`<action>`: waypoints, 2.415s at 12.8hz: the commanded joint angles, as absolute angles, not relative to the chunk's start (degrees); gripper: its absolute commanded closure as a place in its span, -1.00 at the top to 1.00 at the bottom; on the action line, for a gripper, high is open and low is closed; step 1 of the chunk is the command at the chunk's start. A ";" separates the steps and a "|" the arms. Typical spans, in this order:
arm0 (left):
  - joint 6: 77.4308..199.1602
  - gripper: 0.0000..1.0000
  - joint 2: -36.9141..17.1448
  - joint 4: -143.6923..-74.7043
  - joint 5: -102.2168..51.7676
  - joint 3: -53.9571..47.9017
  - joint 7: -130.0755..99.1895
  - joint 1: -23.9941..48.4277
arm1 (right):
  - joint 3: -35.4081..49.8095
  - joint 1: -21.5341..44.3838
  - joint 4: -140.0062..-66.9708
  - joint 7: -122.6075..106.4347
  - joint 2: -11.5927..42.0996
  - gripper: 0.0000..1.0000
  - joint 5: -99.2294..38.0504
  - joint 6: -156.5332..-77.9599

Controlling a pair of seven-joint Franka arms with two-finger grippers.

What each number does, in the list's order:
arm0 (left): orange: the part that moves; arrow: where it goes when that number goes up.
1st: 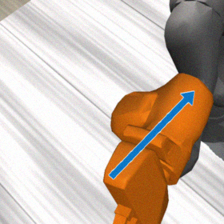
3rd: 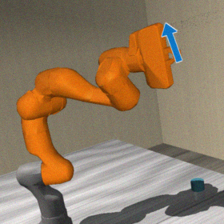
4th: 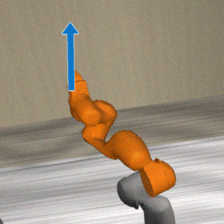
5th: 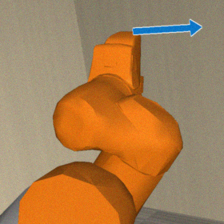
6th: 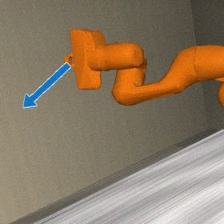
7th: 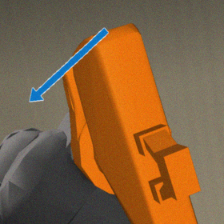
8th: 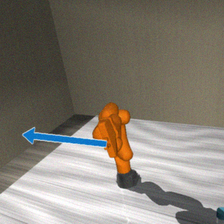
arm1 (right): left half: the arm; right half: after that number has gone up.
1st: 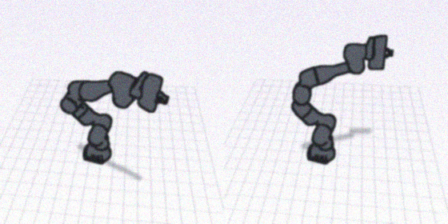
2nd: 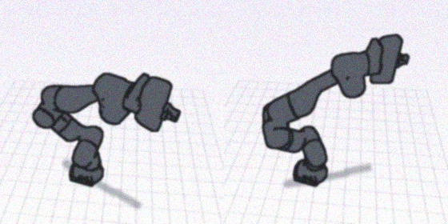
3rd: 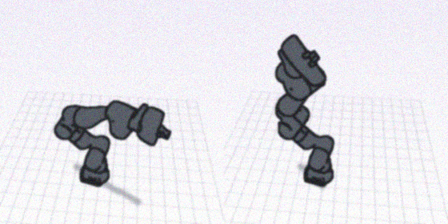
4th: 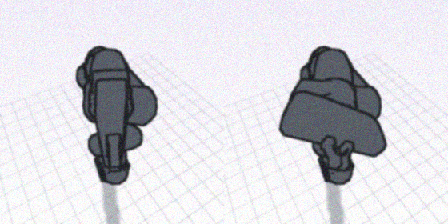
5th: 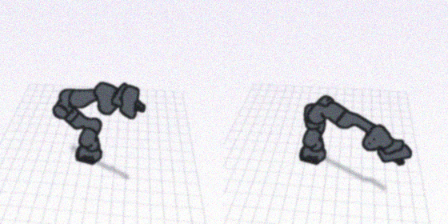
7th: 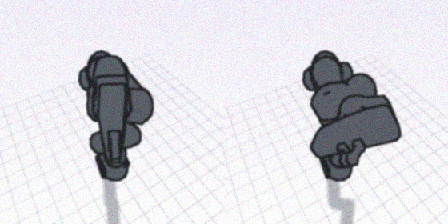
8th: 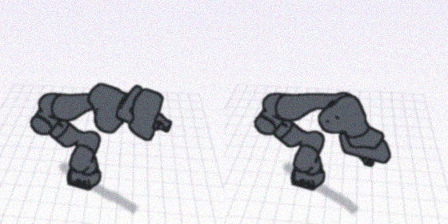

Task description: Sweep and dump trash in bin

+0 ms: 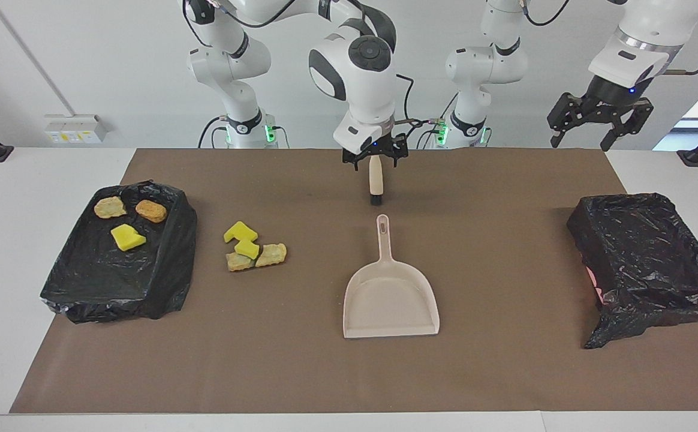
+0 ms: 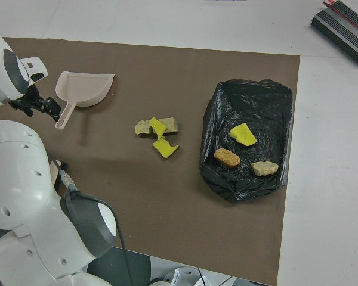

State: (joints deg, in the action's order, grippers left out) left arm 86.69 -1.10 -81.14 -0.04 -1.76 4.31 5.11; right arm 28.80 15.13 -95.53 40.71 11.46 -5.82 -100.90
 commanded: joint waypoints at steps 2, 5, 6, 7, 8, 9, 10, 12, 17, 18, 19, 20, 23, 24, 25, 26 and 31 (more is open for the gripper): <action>91.92 1.00 -6.31 -80.86 -0.09 -2.29 3.96 9.91 | 28.65 17.57 -113.16 42.10 -0.24 1.00 -13.16 -110.10; 98.16 1.00 -9.83 -81.47 0.09 -2.37 2.38 11.68 | 28.65 19.16 -121.35 40.96 -5.96 1.00 -18.44 -112.06; 99.48 1.00 -11.06 -81.47 0.70 -2.37 0.98 13.34 | 28.65 20.55 -123.47 40.87 -6.59 1.00 -19.33 -113.10; 101.58 1.00 -12.29 -81.82 1.23 -2.37 -0.86 14.32 | 28.65 22.13 -125.75 41.39 -6.68 1.00 -19.60 -115.73; 103.86 1.00 -13.44 -82.52 1.23 -2.37 -3.23 15.63 | 28.65 23.02 -127.34 41.92 -6.68 1.00 -19.86 -117.49; 106.15 1.00 -14.14 -83.31 1.23 -2.37 -5.17 16.86 | 28.65 23.90 -129.01 41.92 -6.77 1.00 -20.39 -118.99; 107.48 1.00 -14.76 -84.19 1.23 -2.37 -6.14 17.40 | 28.65 24.69 -130.50 42.01 -6.77 1.00 -21.00 -121.01; 110.02 1.00 -18.09 -84.46 1.41 -2.37 -9.55 20.90 | 28.65 26.09 -134.19 42.01 -6.24 1.00 -21.79 -126.88; 117.94 1.00 -19.95 -91.92 2.46 -2.46 -18.44 27.59 | 28.65 30.93 -137.54 44.81 -4.58 1.00 -22.59 -133.06; 121.17 1.00 -19.86 -94.54 2.37 -2.55 -20.98 28.12 | 28.65 31.20 -138.33 45.26 -4.05 1.00 -22.59 -134.89; 124.42 1.00 -19.08 -98.14 2.37 -2.64 -22.83 29.08 | 28.65 32.07 -138.77 45.79 -3.78 1.00 -22.59 -135.96; 126.02 1.00 -18.99 -100.00 2.37 -2.64 -24.07 29.96 | 28.65 32.25 -138.78 46.14 -3.87 1.00 -22.59 -135.88; 129.10 1.00 -19.42 -101.86 1.94 -2.81 -28.03 31.20 | 28.65 32.43 -138.96 45.97 -3.69 -0.33 -22.59 -135.70; 129.63 1.00 -20.03 -101.87 1.93 -2.73 -28.82 32.16 | 28.65 32.43 -138.96 46.05 -3.69 -0.94 -22.59 -135.70; 130.25 1.00 -20.56 -102.13 1.93 -2.72 -29.26 32.34 | 28.65 32.43 -138.96 46.23 -3.69 -1.00 -22.59 -135.62; 130.17 1.00 -20.83 -102.04 1.93 -2.72 -29.27 32.26 | 28.65 32.43 -138.96 46.32 -3.69 -1.00 -22.59 -135.62; 131.04 1.00 -21.09 -103.44 1.41 -2.81 -29.44 32.17 | 28.39 32.35 -138.08 48.08 -4.30 -1.00 -21.54 -133.61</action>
